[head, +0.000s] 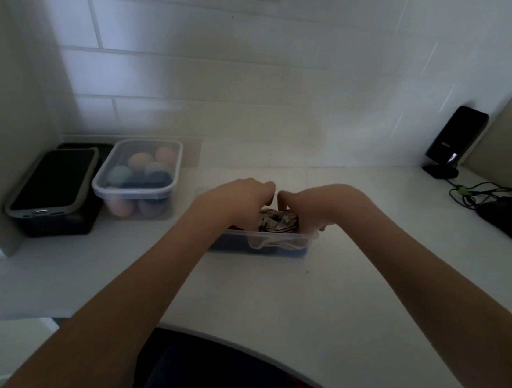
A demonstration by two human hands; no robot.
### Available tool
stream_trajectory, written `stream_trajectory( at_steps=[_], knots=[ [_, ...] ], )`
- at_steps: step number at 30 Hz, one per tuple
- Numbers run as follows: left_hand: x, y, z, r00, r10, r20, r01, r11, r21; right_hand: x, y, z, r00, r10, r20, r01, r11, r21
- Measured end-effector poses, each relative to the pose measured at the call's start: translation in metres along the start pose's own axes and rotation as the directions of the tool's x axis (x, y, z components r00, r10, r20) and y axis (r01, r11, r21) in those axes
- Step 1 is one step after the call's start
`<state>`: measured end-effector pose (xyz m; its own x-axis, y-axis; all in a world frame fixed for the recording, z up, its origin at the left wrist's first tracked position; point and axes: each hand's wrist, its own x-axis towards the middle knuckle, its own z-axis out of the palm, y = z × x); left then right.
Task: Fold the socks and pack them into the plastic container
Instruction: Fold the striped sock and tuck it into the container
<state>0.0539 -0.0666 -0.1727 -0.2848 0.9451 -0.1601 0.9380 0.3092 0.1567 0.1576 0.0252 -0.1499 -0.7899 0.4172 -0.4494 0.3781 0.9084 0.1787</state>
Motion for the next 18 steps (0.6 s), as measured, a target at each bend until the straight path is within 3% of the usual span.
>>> stream_trajectory(
  at_steps=[4, 7, 11, 14, 18],
  knots=[
    [-0.004, -0.004, 0.003, 0.999, 0.013, -0.039, -0.015, 0.998, -0.066, 0.001, 0.003, 0.003, 0.999, -0.019, -0.028, 0.021, 0.999, 0.048],
    [-0.009, -0.013, 0.008, 0.996, 0.015, -0.088, -0.032, 0.981, -0.190, 0.002, 0.010, 0.009, 0.998, -0.014, -0.054, 0.024, 0.983, 0.180],
    [-0.021, -0.025, -0.001, 0.999, 0.032, -0.018, -0.037, 0.928, -0.371, 0.000, 0.018, 0.012, 0.997, -0.009, -0.075, 0.032, 0.948, 0.316],
    [-0.033, -0.032, -0.010, 0.998, 0.025, -0.060, -0.052, 0.857, -0.512, -0.004, 0.023, 0.008, 0.998, -0.031, -0.050, 0.047, 0.931, 0.362],
    [-0.039, -0.034, -0.018, 0.980, -0.024, -0.196, -0.072, 0.881, -0.467, -0.016, 0.030, -0.005, 0.998, -0.068, -0.002, 0.060, 0.869, 0.491]
  ],
)
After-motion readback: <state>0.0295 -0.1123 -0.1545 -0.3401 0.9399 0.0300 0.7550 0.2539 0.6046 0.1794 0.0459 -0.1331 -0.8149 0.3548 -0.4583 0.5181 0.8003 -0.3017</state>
